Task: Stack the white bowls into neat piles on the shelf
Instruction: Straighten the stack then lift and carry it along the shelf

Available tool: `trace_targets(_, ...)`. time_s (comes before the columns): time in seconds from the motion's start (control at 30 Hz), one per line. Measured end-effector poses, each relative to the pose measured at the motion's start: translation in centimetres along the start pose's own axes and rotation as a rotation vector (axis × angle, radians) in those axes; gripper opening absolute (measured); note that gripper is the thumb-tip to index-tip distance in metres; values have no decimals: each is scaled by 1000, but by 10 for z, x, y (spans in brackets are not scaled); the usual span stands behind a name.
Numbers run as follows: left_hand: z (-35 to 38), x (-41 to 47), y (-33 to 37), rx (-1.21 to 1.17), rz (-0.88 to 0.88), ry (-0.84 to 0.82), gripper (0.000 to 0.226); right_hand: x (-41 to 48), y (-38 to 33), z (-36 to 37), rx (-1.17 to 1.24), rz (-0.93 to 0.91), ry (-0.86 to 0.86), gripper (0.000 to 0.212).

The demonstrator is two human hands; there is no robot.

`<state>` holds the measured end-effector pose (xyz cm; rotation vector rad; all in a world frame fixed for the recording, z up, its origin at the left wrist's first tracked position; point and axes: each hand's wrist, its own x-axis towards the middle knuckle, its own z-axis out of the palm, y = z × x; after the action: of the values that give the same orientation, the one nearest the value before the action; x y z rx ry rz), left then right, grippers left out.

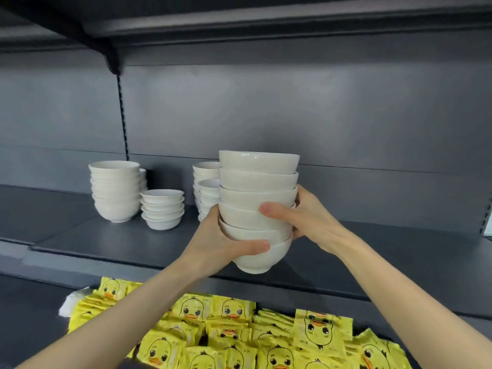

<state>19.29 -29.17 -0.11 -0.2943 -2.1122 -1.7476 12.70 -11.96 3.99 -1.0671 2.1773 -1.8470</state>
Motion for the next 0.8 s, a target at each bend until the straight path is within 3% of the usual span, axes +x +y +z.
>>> trace_targets(0.13,-56,-44,15,60,-22,71,86,1,-18,61,15,-28,-36,63)
trace_targets(0.23,-97,-66,24,98,-21,126,78,15,-28,105,37,-44,-92,41)
trace_targets(0.33,-142,-78,29,134,-27,200,73,40,-37,149,53,-67,-136,33)
trace_targets(0.4,-174,-82,28,178,-42,255,88,58,-41,179,45,-79,-163,36)
trace_targets(0.5,-224,-82,24,211,-55,323,88,88,-49,225,22,-91,-176,68)
trace_targets(0.6,-272,-80,18,242,-57,344,89,124,-49,268,32,-116,-220,48)
trace_targets(0.73,-339,-70,8,256,-60,396,70,178,-48,327,52,-128,-230,69)
trace_targets(0.8,-375,-64,4,275,-53,410,62,206,-50,358,85,-137,-270,52)
